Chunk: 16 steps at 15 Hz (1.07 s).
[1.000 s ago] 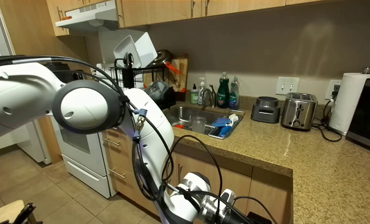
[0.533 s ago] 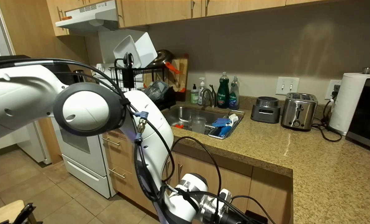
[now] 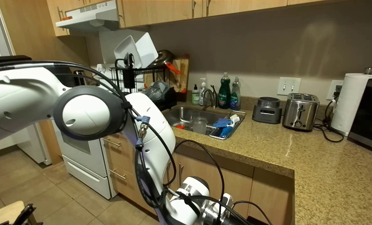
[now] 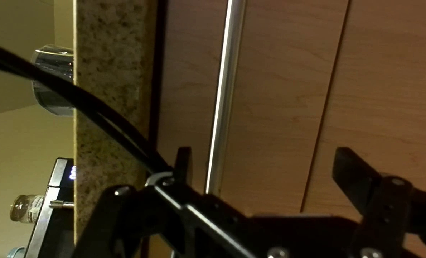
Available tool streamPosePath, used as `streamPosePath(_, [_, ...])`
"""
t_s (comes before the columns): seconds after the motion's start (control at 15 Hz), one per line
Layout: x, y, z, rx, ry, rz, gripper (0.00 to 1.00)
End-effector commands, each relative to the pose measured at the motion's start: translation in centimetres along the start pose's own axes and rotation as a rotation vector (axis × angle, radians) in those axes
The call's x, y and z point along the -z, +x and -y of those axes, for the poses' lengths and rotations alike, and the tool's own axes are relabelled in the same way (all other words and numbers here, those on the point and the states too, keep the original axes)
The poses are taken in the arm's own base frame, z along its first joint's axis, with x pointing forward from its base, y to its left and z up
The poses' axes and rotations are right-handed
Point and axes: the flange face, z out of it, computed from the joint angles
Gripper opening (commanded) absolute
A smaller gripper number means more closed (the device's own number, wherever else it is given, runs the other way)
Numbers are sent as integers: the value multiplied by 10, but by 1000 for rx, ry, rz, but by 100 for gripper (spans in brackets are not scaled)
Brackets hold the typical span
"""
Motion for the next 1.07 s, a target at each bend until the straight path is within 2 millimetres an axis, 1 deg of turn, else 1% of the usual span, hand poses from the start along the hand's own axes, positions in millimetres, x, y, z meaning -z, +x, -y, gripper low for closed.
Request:
streamPosePath(0.0, [-14,5,-4,34,28,-3,100])
streamPosePath(0.33, [-32,14,-14,36,30,10,100])
streamPosePath(0.67, [-33,20,-13,41,39,-2,100])
streamPosePath(0.73, [-33,20,-12,43,41,-5,75])
streamPosePath(0.8, [-32,21,-11,44,42,-6,74])
streamPosePath(1.0, [-32,22,-10,43,42,-9,53])
